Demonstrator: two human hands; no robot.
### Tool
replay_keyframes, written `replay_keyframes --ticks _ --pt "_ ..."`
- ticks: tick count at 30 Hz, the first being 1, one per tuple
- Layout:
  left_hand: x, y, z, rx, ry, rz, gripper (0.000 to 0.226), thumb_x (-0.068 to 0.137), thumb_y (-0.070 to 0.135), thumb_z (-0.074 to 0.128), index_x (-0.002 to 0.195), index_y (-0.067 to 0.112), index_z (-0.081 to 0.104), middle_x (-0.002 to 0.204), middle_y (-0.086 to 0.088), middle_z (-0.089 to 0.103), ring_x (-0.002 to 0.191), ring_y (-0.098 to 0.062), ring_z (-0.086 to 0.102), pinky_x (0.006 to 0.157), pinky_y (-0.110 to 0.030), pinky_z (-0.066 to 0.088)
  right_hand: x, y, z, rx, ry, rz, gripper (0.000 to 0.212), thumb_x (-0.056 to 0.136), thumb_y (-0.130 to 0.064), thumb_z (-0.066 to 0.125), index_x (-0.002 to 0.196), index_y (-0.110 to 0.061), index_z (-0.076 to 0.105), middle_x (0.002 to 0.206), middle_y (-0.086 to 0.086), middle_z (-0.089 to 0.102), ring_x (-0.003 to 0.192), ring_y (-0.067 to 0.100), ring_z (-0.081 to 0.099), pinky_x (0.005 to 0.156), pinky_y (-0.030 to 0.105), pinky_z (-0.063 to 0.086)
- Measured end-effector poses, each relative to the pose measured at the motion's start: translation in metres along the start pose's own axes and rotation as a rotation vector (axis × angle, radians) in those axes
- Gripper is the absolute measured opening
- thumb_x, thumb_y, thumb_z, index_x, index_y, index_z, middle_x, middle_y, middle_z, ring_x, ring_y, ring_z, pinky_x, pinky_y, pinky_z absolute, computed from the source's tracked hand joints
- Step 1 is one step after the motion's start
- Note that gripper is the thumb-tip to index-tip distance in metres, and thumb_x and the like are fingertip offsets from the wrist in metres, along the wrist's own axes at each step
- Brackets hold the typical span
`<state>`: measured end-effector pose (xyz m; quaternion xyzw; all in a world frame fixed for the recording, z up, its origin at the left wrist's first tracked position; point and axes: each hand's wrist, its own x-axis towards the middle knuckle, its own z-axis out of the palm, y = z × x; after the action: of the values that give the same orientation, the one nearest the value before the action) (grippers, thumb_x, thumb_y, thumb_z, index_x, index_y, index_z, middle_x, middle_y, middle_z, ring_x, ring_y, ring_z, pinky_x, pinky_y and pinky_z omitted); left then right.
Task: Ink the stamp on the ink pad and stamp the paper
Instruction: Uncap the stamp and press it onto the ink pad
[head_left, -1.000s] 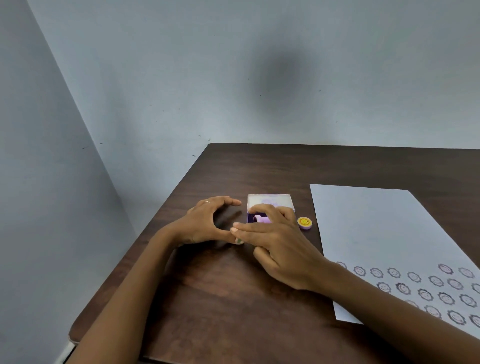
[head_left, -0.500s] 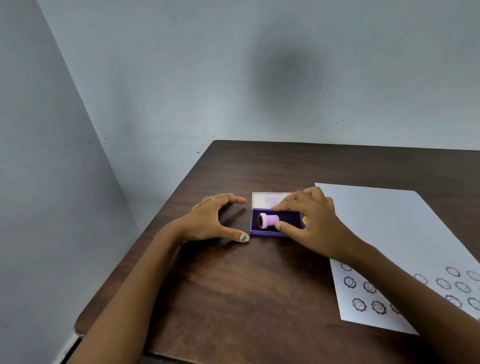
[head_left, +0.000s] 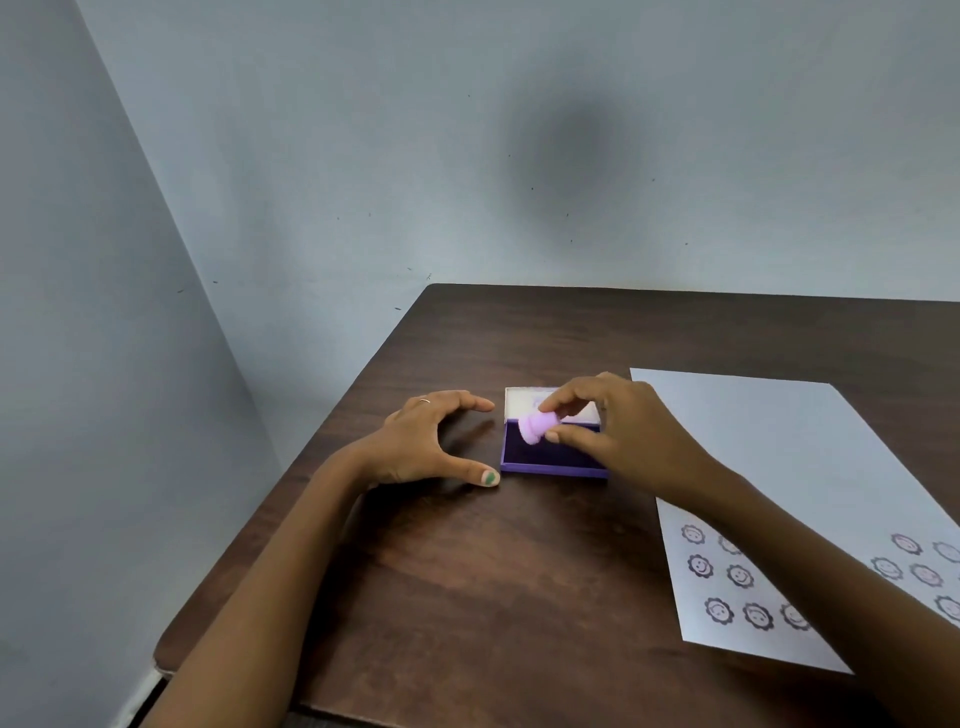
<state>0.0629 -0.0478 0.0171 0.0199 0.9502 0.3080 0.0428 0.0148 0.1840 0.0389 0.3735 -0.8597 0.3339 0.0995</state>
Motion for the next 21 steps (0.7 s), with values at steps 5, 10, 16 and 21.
replay_keyframes --ticks 5,10,16,21 --pt "0.000 0.000 0.000 0.004 0.003 -0.007 0.082 0.055 0.064 0.076 0.128 0.051 0.041 0.141 0.022 0.032 0.134 -0.008 0.022 0.113 -0.041 0.022 0.008 -0.013 0.002 -0.022 -0.066 -0.089 0.025 0.080 -0.016 0.068 0.105 -0.014 0.069 0.100 0.007 0.069 0.083 0.015 0.058 0.070 0.019 0.039" --pt "-0.001 0.001 0.000 0.010 0.002 0.008 0.079 0.057 0.061 0.077 0.127 0.051 0.041 0.137 0.023 0.033 0.130 -0.006 0.023 0.112 -0.040 0.023 0.009 -0.014 0.011 -0.080 -0.112 -0.136 0.028 0.083 -0.017 0.064 0.112 -0.018 0.066 0.104 0.007 0.069 0.090 0.016 0.057 0.074 0.021 0.041" --pt "0.000 0.001 -0.001 0.003 0.001 0.010 0.078 0.058 0.060 0.077 0.126 0.050 0.041 0.132 0.025 0.032 0.127 -0.004 0.023 0.111 -0.038 0.024 0.008 -0.013 0.017 -0.052 -0.043 -0.119 0.026 0.079 -0.021 0.067 0.105 -0.020 0.067 0.092 0.004 0.070 0.078 0.009 0.051 0.064 0.019 0.042" --pt "0.000 0.001 0.000 0.017 0.002 0.005 0.079 0.059 0.061 0.077 0.128 0.050 0.041 0.139 0.022 0.032 0.133 -0.008 0.022 0.113 -0.040 0.023 0.003 -0.012 0.019 -0.005 -0.003 -0.104 0.017 0.076 -0.021 0.071 0.092 -0.015 0.071 0.089 0.004 0.072 0.074 0.006 0.047 0.062 0.015 0.037"
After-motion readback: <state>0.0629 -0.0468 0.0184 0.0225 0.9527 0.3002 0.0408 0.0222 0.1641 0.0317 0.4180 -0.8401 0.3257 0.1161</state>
